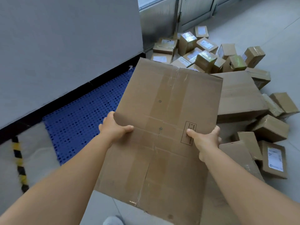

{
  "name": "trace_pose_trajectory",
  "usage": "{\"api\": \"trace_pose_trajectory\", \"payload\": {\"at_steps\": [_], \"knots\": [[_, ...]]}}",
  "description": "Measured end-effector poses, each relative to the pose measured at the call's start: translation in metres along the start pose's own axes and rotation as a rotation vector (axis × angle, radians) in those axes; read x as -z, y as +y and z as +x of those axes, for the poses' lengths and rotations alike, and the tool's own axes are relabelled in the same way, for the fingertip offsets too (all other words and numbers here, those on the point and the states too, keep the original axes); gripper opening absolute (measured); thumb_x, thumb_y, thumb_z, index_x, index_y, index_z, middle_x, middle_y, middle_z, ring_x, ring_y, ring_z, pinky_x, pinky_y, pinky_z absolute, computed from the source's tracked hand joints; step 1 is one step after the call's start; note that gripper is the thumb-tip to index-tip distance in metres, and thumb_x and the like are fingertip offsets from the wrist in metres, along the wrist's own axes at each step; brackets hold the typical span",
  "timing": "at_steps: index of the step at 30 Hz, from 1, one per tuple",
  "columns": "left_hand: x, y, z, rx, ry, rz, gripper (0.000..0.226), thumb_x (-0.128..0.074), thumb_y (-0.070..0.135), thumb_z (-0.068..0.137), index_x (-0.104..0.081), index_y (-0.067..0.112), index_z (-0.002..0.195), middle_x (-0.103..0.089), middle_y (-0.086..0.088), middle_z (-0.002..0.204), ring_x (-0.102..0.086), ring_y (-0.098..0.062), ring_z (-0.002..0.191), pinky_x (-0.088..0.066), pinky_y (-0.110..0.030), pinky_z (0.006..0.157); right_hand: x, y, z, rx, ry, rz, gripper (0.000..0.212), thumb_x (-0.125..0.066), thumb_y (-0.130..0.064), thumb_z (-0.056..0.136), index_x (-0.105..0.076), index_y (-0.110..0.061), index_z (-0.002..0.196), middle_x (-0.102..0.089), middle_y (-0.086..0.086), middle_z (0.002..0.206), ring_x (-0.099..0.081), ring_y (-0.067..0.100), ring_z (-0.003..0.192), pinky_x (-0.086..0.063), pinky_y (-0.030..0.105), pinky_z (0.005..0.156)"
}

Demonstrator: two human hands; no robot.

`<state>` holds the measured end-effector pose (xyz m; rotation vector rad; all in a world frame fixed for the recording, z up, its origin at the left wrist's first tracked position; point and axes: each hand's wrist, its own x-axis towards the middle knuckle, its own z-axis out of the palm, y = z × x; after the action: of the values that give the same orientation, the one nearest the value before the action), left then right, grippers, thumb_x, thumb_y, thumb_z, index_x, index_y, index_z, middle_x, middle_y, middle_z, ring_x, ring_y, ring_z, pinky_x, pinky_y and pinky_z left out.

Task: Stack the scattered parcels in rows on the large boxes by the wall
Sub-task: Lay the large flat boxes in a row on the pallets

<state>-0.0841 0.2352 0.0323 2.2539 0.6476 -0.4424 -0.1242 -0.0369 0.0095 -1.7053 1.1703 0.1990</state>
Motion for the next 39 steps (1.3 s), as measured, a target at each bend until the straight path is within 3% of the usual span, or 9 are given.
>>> {"api": "trace_pose_trajectory", "payload": {"at_steps": [9,20,28,39], "knots": [[0.121,-0.100,0.027,0.122,0.102,-0.141,0.092,-0.081,0.045,0.068,-0.030,0.028,0.142,-0.043,0.000,0.138,-0.034,-0.030,0.129,-0.038,-0.052,0.102,-0.120,-0.046,-0.084,0.103,-0.133,-0.118,0.105,-0.079,-0.037,0.072,-0.007,-0.038,0.149,-0.022,0.000,0.148,-0.034,0.033,0.129,-0.043,0.045,0.095],[0.246,-0.189,0.059,0.221,0.202,-0.233,0.091,-0.079,0.040,0.074,-0.025,0.023,0.146,-0.038,-0.002,0.142,-0.031,-0.031,0.131,-0.036,-0.046,0.100,-0.254,-0.092,-0.179,0.225,-0.230,-0.262,0.104,-0.078,-0.036,0.074,-0.008,-0.036,0.150,-0.025,0.004,0.145,-0.036,0.037,0.127,-0.043,0.049,0.095],[0.288,-0.250,0.083,0.368,0.279,-0.287,0.093,-0.079,0.045,0.072,-0.026,0.023,0.144,-0.042,-0.002,0.140,-0.038,-0.032,0.127,-0.040,-0.051,0.101,-0.347,-0.116,-0.204,0.334,-0.320,-0.425,0.107,-0.080,-0.036,0.073,-0.006,-0.035,0.150,-0.025,0.008,0.147,-0.034,0.038,0.129,-0.039,0.050,0.100],[0.312,-0.297,0.156,0.570,0.401,-0.407,0.086,-0.075,0.041,0.078,-0.026,0.020,0.145,-0.038,-0.003,0.142,-0.033,-0.030,0.130,-0.036,-0.049,0.102,-0.498,-0.153,-0.183,0.418,-0.553,-0.586,0.105,-0.081,-0.034,0.070,-0.009,-0.038,0.147,-0.027,0.004,0.142,-0.040,0.034,0.123,-0.040,0.052,0.101]]}}
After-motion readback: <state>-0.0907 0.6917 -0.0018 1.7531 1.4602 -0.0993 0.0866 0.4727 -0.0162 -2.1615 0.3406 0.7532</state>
